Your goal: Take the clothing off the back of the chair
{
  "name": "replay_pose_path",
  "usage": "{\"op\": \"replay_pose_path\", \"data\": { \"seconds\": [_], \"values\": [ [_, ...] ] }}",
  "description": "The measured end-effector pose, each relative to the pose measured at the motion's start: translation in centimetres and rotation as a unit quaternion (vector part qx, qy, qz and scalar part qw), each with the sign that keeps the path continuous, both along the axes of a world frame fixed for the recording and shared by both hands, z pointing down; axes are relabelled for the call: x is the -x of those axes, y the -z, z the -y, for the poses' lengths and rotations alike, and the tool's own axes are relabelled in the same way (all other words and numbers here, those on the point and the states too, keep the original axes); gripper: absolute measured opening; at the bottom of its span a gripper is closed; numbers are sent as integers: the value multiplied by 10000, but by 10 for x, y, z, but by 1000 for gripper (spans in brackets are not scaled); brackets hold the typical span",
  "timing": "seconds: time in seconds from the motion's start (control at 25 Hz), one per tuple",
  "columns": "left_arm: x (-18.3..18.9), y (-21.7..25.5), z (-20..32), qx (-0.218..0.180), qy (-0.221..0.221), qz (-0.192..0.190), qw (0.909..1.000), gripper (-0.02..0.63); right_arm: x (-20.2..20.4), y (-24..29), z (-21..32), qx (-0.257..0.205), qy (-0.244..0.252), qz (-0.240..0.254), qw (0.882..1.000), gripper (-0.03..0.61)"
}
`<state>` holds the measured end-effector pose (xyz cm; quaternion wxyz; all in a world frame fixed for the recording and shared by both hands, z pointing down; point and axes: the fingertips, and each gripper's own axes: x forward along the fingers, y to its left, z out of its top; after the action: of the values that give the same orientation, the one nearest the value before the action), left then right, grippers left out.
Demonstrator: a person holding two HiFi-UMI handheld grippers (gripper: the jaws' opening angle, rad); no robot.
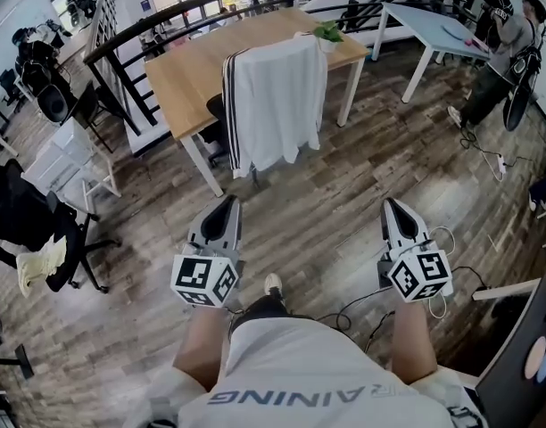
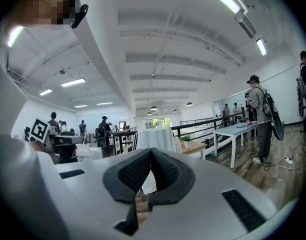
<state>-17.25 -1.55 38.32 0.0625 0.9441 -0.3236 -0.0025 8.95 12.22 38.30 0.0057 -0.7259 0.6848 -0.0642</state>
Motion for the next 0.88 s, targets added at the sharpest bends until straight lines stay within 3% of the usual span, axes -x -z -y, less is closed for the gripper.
{"op": "replay_pose_path", "data": {
  "seconds": [0.32, 0.6, 0.88],
  "values": [
    [-15, -4, 104, 107, -165, -69, 9998, 49, -8, 4, 96, 57, -139, -73, 9999, 23],
    [-28, -9, 150, 183, -286, -19, 9994, 49, -14, -8, 141, 217, -170, 6, 9996, 23],
    [-55, -25, 194, 310, -107, 150, 9993, 49, -53, -26, 196, 222, -14, 264, 9994, 23]
  ]
}}
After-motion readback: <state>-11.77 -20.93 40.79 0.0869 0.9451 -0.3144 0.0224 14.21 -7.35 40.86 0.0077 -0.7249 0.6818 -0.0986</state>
